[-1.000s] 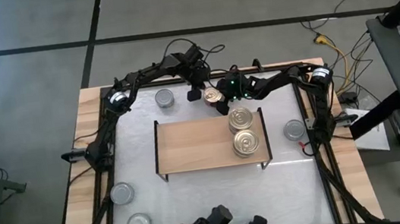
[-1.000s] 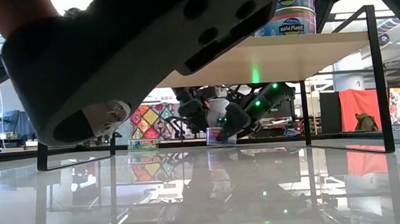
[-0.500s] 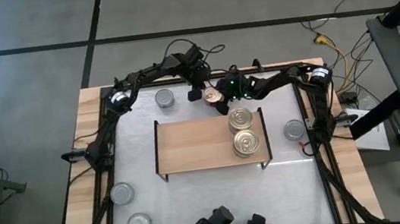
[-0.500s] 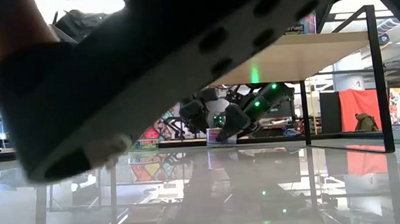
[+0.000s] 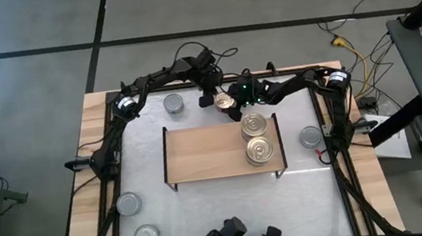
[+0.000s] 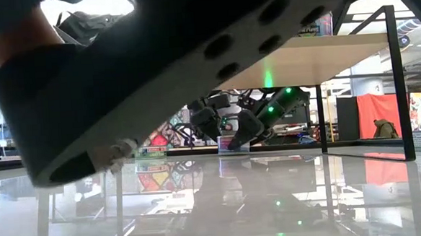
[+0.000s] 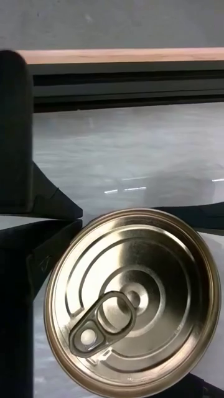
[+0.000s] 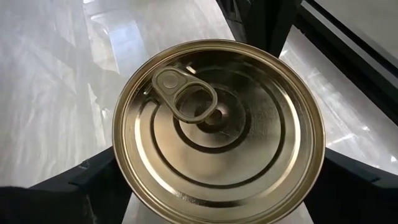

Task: Stack canned seafood by type on shelf
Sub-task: Stack the blue-pink tuna can on top of the other blue-pink tuna can on the shelf

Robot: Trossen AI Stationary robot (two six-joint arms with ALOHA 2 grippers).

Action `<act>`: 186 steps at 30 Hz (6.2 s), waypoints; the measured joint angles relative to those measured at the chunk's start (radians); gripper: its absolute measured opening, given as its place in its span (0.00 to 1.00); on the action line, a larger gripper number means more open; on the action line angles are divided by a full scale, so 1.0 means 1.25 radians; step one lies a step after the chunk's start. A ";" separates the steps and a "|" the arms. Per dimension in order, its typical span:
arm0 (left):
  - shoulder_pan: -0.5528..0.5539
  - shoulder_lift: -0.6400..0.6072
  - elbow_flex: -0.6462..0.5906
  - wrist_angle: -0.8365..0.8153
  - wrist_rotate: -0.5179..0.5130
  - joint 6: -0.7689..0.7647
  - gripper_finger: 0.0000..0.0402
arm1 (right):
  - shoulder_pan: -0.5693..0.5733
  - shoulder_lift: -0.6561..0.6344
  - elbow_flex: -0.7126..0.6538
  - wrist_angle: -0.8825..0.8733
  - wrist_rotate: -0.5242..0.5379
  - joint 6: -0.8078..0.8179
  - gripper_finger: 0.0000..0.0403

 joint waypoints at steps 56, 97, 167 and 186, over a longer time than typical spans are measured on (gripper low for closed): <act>-0.251 -0.346 0.300 -0.381 0.040 -0.348 0.00 | -0.034 -0.632 0.330 -0.937 -0.160 -0.048 0.89; -0.626 -0.369 0.298 -0.281 -0.292 -0.620 0.00 | 0.625 -0.622 0.267 -0.958 0.157 0.214 0.90; -0.568 -0.176 0.301 -0.147 -0.250 -0.592 0.00 | 0.625 -0.591 0.245 -1.000 0.148 0.139 0.99; -0.553 -0.209 0.305 -0.127 -0.262 -0.542 0.00 | 0.625 -0.615 0.343 -1.190 0.212 0.217 0.99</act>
